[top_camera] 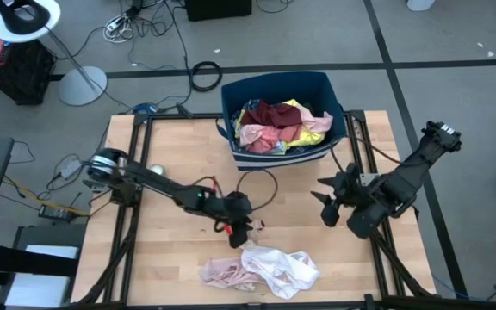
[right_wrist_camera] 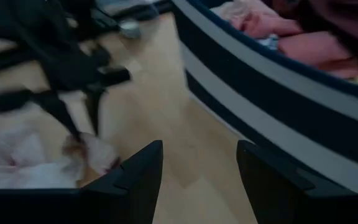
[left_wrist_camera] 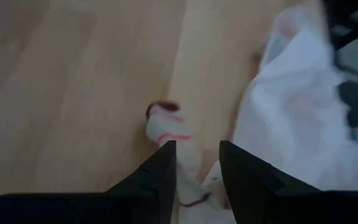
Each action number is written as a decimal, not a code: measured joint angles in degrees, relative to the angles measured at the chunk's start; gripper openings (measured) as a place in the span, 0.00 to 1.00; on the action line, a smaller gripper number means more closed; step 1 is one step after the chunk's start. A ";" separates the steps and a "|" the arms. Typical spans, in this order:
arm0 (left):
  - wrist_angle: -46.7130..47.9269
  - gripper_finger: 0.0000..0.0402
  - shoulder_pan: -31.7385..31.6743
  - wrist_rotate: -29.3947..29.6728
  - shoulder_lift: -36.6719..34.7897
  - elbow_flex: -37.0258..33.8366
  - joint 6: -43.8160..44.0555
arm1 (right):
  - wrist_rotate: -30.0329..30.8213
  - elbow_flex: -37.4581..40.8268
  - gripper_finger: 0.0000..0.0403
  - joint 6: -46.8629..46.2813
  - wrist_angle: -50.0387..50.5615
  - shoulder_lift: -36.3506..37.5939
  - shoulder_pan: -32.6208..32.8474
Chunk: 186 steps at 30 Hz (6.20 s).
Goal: Sort clothes
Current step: Put the top brown striped sock into the blue laundry bin, then put the white underwear into the blue laundry bin
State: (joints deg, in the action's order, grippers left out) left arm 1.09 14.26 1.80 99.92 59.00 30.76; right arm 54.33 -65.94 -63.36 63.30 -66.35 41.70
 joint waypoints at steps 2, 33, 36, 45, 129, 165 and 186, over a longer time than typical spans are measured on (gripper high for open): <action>1.91 0.32 0.00 -0.15 2.53 1.79 1.24 | 1.03 1.16 0.52 -0.08 -3.04 -0.02 1.26; 30.79 0.00 -12.71 -4.68 -6.36 35.67 -22.59 | 8.70 2.13 0.52 -0.08 -6.51 -6.71 4.58; 32.95 0.00 -18.74 -4.66 -6.41 43.62 -25.87 | 8.70 2.13 0.52 -0.05 -6.51 -6.71 4.51; 31.25 0.01 -33.51 -4.68 -6.29 49.72 -29.20 | 8.59 9.22 0.52 -4.10 -7.55 -6.80 1.39; -23.59 0.30 3.43 17.09 -57.97 -44.34 -12.35 | -38.73 12.05 0.50 -7.34 -33.65 -22.66 3.48; -23.92 0.30 3.43 18.16 -57.92 -44.34 -13.30 | -28.39 4.35 0.00 38.78 -34.73 -2.63 -21.11; -23.83 0.30 3.41 21.00 -57.92 -44.33 -15.32 | -21.73 -16.91 0.00 72.55 -42.35 -1.97 -46.42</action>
State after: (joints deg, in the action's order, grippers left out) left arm -22.74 17.67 22.81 42.00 14.67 15.44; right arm 32.60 -82.85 9.19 20.95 -68.31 -4.71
